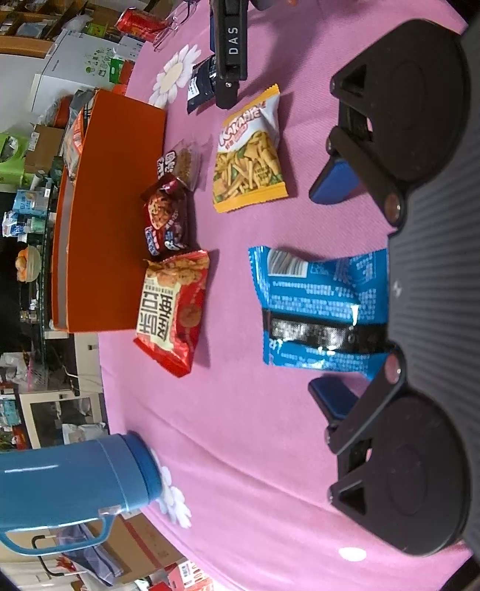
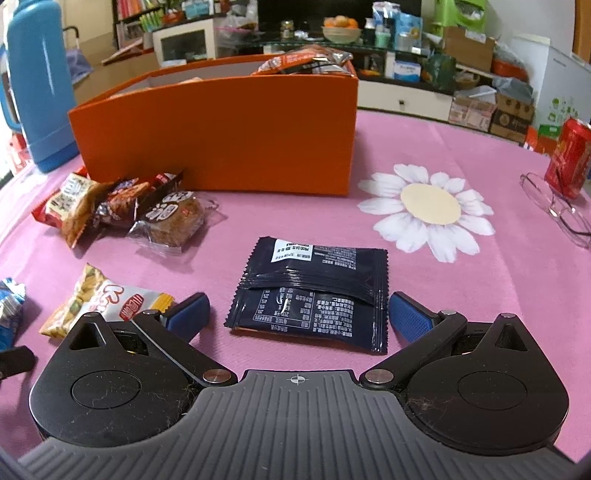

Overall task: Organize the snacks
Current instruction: 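Position the open left tool over the blue biscuit while the right tool hovers over the navy packet, then grasp and carry the blue biscuit and navy packet over the orange box, then release both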

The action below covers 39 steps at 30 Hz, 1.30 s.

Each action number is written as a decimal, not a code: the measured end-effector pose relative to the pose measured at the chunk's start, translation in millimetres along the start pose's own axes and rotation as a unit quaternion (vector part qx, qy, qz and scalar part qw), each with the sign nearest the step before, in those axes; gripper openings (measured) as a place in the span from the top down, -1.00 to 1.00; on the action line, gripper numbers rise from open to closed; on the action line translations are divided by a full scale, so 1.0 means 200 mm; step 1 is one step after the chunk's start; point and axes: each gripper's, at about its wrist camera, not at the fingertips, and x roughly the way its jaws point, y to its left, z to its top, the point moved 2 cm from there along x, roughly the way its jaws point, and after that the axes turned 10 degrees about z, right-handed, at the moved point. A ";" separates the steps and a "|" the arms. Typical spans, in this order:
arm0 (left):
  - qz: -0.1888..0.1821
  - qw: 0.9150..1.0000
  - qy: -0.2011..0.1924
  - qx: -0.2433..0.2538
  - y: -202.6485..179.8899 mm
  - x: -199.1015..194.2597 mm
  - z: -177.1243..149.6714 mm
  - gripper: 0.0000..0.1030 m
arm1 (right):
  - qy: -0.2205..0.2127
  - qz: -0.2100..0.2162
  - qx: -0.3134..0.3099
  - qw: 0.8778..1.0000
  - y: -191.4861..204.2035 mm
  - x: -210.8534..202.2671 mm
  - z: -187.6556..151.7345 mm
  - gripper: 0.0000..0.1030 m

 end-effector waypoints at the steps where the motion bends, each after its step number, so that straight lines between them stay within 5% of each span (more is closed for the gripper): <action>1: -0.005 1.000 -0.004 0.000 0.00 -0.01 0.00 -0.79 | -0.001 0.000 0.001 1.000 0.00 0.00 0.00 -0.83; 3: -0.015 1.000 -0.016 0.004 0.00 -0.04 0.01 0.03 | -0.005 -0.002 -0.001 1.000 0.00 -0.01 0.00 -0.53; 4: -0.022 1.000 -0.015 0.007 0.00 -0.04 0.02 0.06 | -0.006 0.001 -0.002 1.000 0.00 -0.03 0.00 -0.42; 5: -0.030 1.000 -0.008 0.005 0.01 -0.05 0.03 0.06 | -0.005 0.002 -0.003 1.000 0.00 -0.04 0.00 -0.21; 12: -0.046 0.998 -0.013 -0.046 0.14 -0.12 0.07 0.06 | -0.043 0.046 0.024 0.998 0.02 -0.22 0.01 -0.13; 20: -0.063 0.992 -0.085 -0.063 0.22 -0.12 0.60 0.06 | -0.119 0.069 0.010 0.990 0.04 -0.39 0.29 -0.15; 25: -0.080 0.988 -0.104 -0.085 0.17 0.08 0.95 0.06 | -0.138 0.058 -0.018 0.989 0.02 -0.25 0.65 -0.16; 30: -0.092 0.987 -0.095 -0.092 0.03 0.34 1.14 0.06 | -0.110 0.051 -0.053 0.991 0.04 0.06 0.90 -0.16; 35: -0.087 0.992 -0.061 -0.072 -0.06 0.54 1.15 0.05 | -0.078 0.056 -0.081 0.992 0.14 0.32 0.91 -0.21; 39: -0.081 0.992 -0.074 -0.064 -0.05 0.52 1.11 -0.26 | -0.079 0.050 -0.105 0.990 0.19 0.38 0.87 -0.53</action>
